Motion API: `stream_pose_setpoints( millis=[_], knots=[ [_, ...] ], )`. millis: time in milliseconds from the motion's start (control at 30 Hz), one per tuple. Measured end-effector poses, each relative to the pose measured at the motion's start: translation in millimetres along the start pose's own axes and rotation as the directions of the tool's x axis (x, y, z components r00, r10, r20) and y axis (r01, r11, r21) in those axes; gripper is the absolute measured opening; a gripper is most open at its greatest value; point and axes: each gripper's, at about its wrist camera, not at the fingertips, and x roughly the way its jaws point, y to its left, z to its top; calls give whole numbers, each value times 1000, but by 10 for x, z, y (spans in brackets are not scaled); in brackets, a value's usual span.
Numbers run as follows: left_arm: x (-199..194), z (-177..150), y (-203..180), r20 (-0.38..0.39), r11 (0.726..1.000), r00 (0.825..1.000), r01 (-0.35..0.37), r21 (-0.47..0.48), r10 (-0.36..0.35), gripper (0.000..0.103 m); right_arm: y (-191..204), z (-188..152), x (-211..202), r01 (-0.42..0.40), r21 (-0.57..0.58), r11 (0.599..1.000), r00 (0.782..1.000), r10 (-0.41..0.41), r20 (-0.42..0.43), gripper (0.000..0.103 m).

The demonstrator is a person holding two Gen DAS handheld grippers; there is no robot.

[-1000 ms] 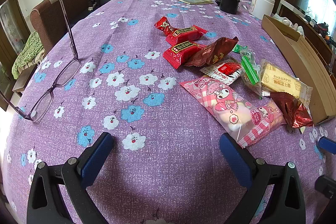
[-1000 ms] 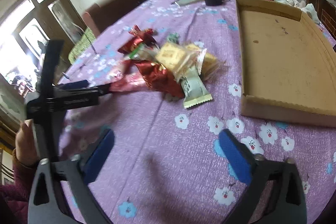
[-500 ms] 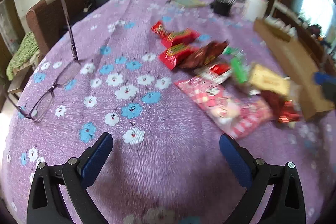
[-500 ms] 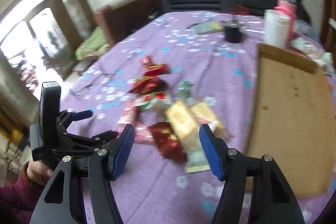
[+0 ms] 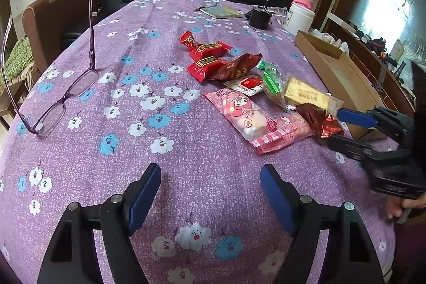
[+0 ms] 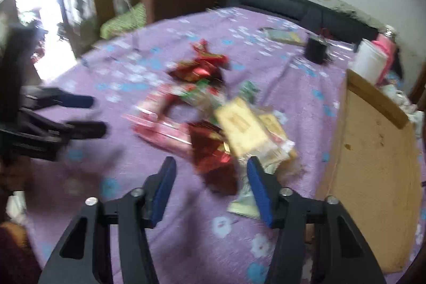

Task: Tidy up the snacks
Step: 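Grasp the red foil-wrapped snack with the right gripper while the left gripper grasps the pink bar, then carry both snacks over the cardboard tray and open both grippers to drop them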

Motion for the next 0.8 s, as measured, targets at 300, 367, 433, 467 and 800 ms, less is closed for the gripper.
stream_pose_setpoints(
  millis=[300,367,433,467,800],
  knots=[
    [-40,101,32,-9,997,999,36,-64,-37,81,-132,-13,-204,-134,85,987,981,120,153,30],
    [-10,176,16,-23,994,998,59,-90,-62,81,-226,-22,-289,-185,134,974,968,156,197,30],
    [70,289,-48,-43,991,996,70,-115,-76,81,-293,-21,-314,-211,169,963,962,173,212,30],
    [104,329,-82,-51,991,997,60,-116,-66,80,-320,-27,-340,-214,181,960,960,172,222,30],
    [528,553,-284,-93,979,978,-195,-65,189,27,-484,-72,-540,-270,262,927,932,183,313,31]
  ],
)
